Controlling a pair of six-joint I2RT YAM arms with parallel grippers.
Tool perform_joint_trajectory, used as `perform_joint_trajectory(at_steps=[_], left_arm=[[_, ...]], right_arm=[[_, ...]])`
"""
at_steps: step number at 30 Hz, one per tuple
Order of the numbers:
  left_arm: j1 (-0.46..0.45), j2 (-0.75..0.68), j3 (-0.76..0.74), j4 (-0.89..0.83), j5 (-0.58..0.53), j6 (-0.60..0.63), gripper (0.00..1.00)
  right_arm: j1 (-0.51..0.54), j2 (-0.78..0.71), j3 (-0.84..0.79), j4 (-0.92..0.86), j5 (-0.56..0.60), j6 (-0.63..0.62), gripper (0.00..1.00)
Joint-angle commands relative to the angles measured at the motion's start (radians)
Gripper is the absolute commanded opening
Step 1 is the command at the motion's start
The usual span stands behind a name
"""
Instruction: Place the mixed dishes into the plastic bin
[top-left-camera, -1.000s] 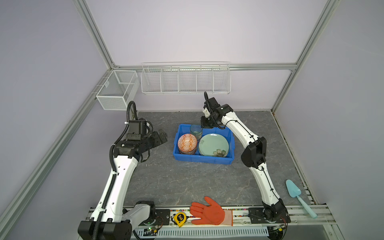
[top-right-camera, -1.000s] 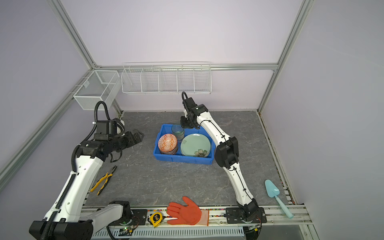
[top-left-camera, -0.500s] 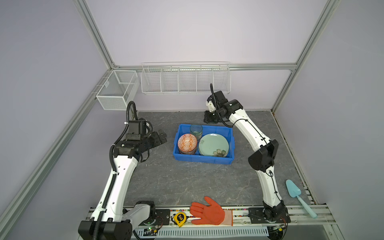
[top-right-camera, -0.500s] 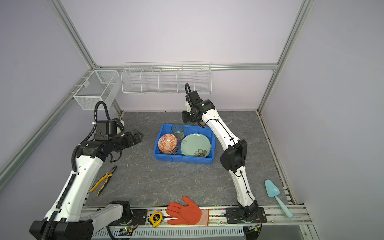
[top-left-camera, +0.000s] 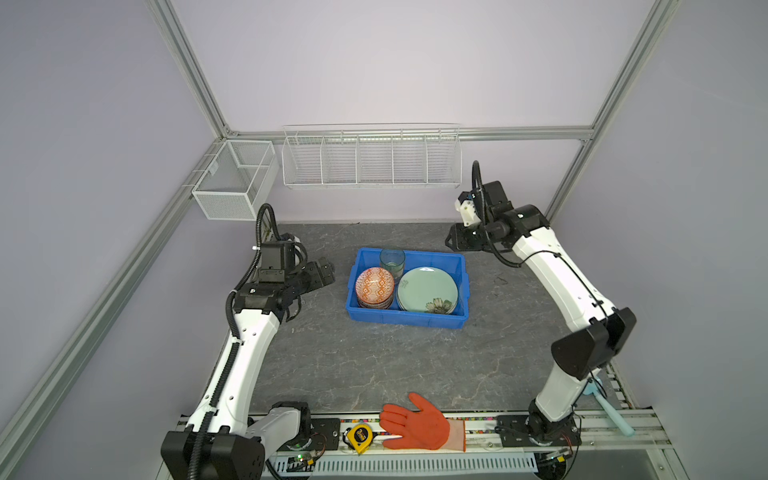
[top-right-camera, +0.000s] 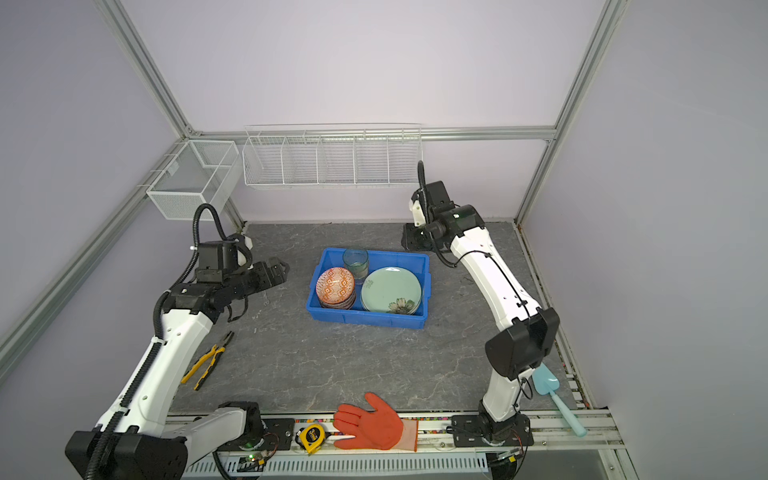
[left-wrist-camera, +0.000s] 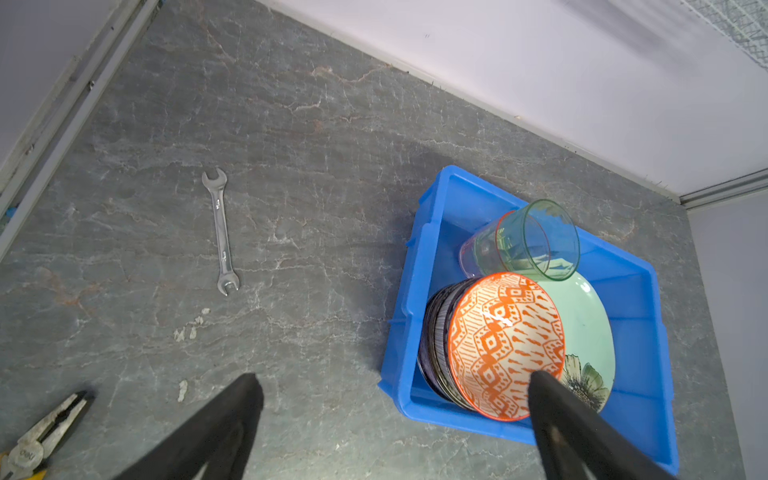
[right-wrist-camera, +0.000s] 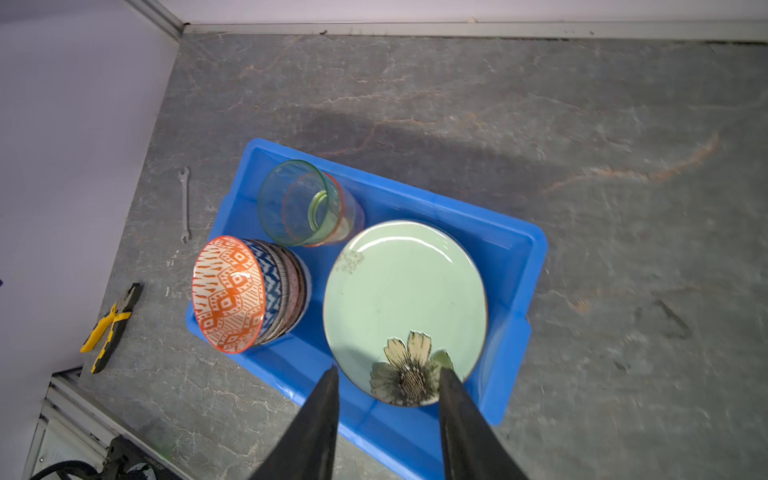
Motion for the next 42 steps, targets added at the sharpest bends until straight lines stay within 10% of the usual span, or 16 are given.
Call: perform_joint_trajectory(at_steps=[1,6,18,31,42], left_arm=[[0.005,-0.023,-0.057,0.148,0.032,0.088,0.99],[0.005,-0.076,-0.137,0.263,-0.049,0.077,0.99],[0.005,-0.203,-0.615,0.932,-0.277,0.221,0.99],[0.005,0.115,-0.745,1.377,-0.41,0.344,0.99],[0.007,0.386,-0.828,1.756,-0.431,0.357,0.99]], right_arm=[[-0.035,-0.138,-0.148,0.047,0.049,-0.033,0.54],[-0.071,-0.316,-0.345,0.099,0.154,-0.047,0.9],[-0.121,-0.629,-0.68,0.244,0.246,-0.055,0.88],[-0.132,-0.738,-0.767,0.305,0.267,-0.092,0.88],[-0.133,-0.972,-1.137,0.691,0.465,-0.025,0.88]])
